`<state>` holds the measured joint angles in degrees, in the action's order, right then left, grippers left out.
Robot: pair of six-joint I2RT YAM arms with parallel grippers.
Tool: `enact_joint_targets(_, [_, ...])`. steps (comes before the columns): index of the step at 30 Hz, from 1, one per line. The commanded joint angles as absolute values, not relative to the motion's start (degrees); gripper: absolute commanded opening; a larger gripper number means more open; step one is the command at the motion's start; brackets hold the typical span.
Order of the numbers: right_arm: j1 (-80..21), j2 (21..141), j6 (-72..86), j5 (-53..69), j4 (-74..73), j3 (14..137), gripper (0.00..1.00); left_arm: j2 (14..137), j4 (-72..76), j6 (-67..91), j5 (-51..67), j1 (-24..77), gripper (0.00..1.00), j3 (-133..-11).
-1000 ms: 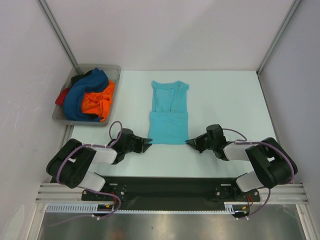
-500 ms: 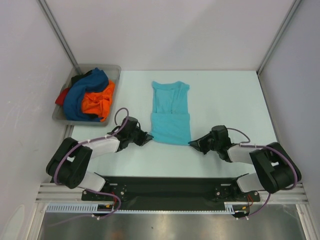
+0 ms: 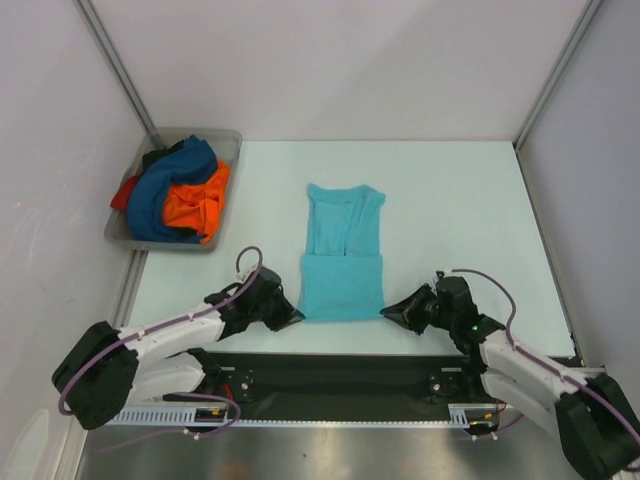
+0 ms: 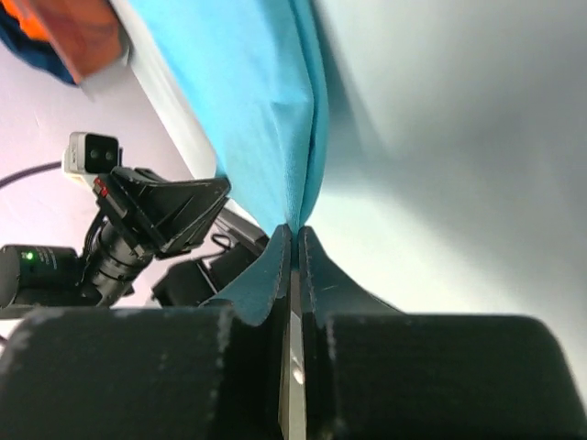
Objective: Fold and stack the t-shirts
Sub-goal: Fold the tshirt
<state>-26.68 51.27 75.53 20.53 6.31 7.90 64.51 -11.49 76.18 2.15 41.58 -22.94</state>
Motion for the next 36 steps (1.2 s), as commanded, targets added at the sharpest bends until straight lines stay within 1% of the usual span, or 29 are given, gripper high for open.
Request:
enact_joint_targets(1, [-29.08,43.00,73.65,18.90,-7.97,6.77,0.00,59.69,-16.26,78.39,-1.56,45.17,0.00,-20.92])
enact_joint_targets(2, [-29.70,37.85,73.65,18.29,-10.17,6.59,0.00,57.59,-16.61,78.83,-1.84,46.39,0.00,-19.96])
enact_joint_targets(3, [-30.06,35.62,73.48,18.02,-15.24,6.59,0.00,56.79,-16.79,79.01,-1.93,47.02,0.00,-19.52])
enact_joint_targets(6, [-31.81,28.33,73.48,17.49,-23.26,6.59,0.00,54.67,-18.19,79.98,-2.55,49.56,0.00,-19.25])
enact_joint_targets(9, [-33.05,24.54,73.39,17.23,-28.63,7.73,0.00,54.41,-20.65,79.63,-3.16,51.32,0.00,-20.82])
enact_joint_targets(12, [-33.40,24.08,71.02,16.79,-31.37,9.66,0.00,54.40,-23.81,77.44,-4.65,52.12,0.00,-24.25])
enact_joint_targets(15, [-32.52,28.11,67.07,16.35,-30.32,14.22,0.00,55.45,-27.85,72.10,-6.41,51.86,0.00,-30.30])
enact_joint_targets(16, [-31.74,33.78,66.54,16.52,-30.67,16.76,0.00,57.37,-29.08,70.68,-6.85,51.68,0.00,-32.41])
enact_joint_targets(17, [-30.68,36.62,64.53,19.05,-27.98,17.92,0.00,58.44,-30.83,69.10,-7.12,50.72,0.00,-36.70])
enact_joint_targets(18, [-27.72,39.87,63.64,20.64,-26.38,18.97,0.00,59.93,-31.20,65.34,-7.12,49.84,0.00,-38.74])
enact_joint_targets(19, [-26.82,44.43,62.94,21.26,-24.89,21.51,0.00,62.81,-31.81,63.39,-6.68,48.88,0.00,-40.85])
enact_joint_targets(20, [-25.41,47.08,60.93,22.14,-22.18,23.01,0.00,64.58,-32.77,61.63,-6.33,46.34,0.00,-45.05])
enact_joint_targets(22, [-21.37,52.36,58.64,23.90,-19.79,26.61,0.00,67.66,-32.87,56.28,-4.41,43.17,0.00,-48.85])
enact_joint_targets(23, [-20.14,59.00,57.32,25.99,-19.34,31.16,0.00,70.98,-32.70,54.77,-3.87,39.76,0.00,-52.35])
enact_joint_targets(25, [-17.32,65.53,53.19,27.33,-19.51,37.06,0.00,74.42,-31.65,50.55,-1.94,36.40,0.00,-55.97])
enact_joint_targets(26, [-16.62,70.53,52.22,27.77,-19.77,42.75,0.00,78.01,-30.60,49.32,-0.45,33.43,0.01,-59.64])
enact_joint_targets(28, [-14.34,75.83,49.94,28.47,-19.95,47.79,0.00,82.51,-30.24,46.60,3.41,29.99,0.00,-66.22])
enact_joint_targets(31, [-12.48,85.41,47.82,29.27,-20.91,58.33,0.00,91.38,-29.45,43.25,6.58,27.52,0.00,-72.66])
enact_joint_targets(33, [-11.43,92.33,46.85,29.62,-22.06,65.52,0.00,98.13,-29.79,41.58,9.48,25.58,0.00,-79.17])
enact_joint_targets(36, [-10.37,100.86,45.27,31.11,-22.94,72.05,0.00,103.52,-31.20,40.61,10.89,23.65,0.00,-86.47])
